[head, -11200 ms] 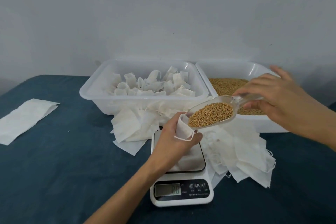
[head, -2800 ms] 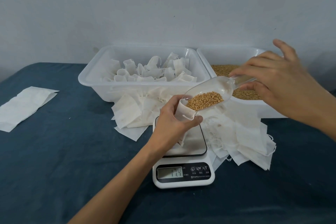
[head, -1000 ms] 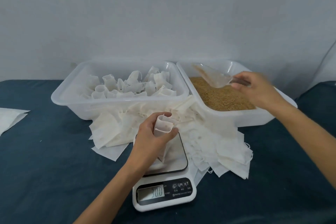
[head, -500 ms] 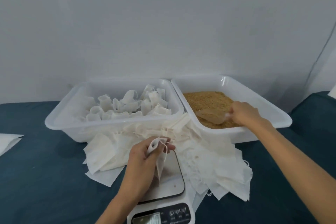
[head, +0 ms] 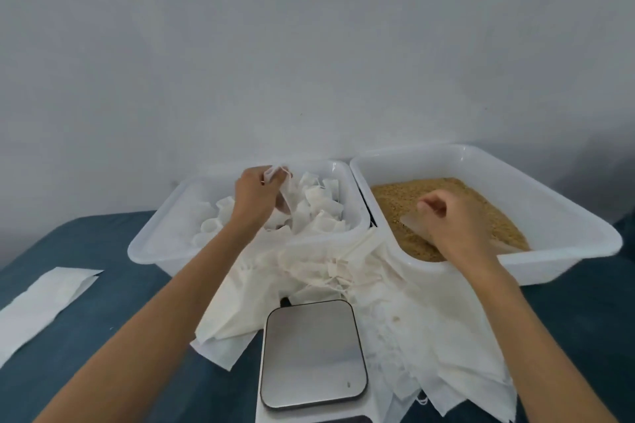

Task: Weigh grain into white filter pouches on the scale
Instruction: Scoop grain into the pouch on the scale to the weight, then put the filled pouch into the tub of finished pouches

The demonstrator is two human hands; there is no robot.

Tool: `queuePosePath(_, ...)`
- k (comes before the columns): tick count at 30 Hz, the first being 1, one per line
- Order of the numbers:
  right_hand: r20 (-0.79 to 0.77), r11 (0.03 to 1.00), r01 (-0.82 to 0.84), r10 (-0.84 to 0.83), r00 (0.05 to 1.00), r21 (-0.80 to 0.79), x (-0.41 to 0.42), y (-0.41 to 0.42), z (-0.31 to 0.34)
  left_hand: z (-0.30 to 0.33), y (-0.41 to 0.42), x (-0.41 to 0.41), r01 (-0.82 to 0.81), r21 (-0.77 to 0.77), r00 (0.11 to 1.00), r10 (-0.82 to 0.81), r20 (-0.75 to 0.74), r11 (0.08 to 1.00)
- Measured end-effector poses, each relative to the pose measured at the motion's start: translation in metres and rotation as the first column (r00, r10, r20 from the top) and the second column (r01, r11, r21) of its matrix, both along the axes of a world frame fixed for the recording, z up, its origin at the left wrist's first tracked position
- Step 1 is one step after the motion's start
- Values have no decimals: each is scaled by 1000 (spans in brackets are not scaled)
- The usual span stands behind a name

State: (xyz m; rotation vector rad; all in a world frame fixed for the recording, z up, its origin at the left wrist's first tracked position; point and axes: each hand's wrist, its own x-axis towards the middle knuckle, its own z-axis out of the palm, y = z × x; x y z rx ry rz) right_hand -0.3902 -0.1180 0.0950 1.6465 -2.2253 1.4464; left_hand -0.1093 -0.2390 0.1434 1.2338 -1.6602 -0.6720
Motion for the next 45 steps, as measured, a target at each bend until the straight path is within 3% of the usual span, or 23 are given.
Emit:
queuePosePath(3,16,1000,-13,13,1000,3,0,0,-1,-11,-33,-11,-77,26,954,66,291,997)
queuePosePath(7,4,1000,-13,13,1000,-22,1,1,-3,-33,-48,-19,-28,26,809,8,588,999)
queuePosePath(16,29,999,-43,43,999,16,2,4,1,-16,-24,-12,-96,-63,680,112,725,993)
queuePosePath(18,43,999,-48,47,998,16,3,5,1,-13,9,-17,-35,-209,733,167,659,977)
queuePosePath(20,49,999,-47,46,998,13,3,5,2,-17,56,-23,83,-318,845,103,525,945)
queuePosePath(23,51,999,-46,45,998,10,3,5,2,-35,122,-24,280,-254,863,-127,489,926)
queuePosePath(25,42,999,-42,42,998,11,3,5,3,-51,146,-23,312,-147,855,-211,473,939)
queuePosePath(29,34,999,-42,42,999,2,4,6,3,-74,152,-34,272,-109,868,-195,456,956)
queuePosePath(40,23,999,-41,42,999,-28,2,4,0,-83,118,-63,119,-448,874,120,471,886)
queuePosePath(43,32,998,-42,43,999,-36,3,4,0,-81,119,-61,97,-471,917,105,385,876)
queuePosePath(45,20,993,-41,44,999,-107,6,9,5,-74,122,-59,50,-421,971,55,233,906)
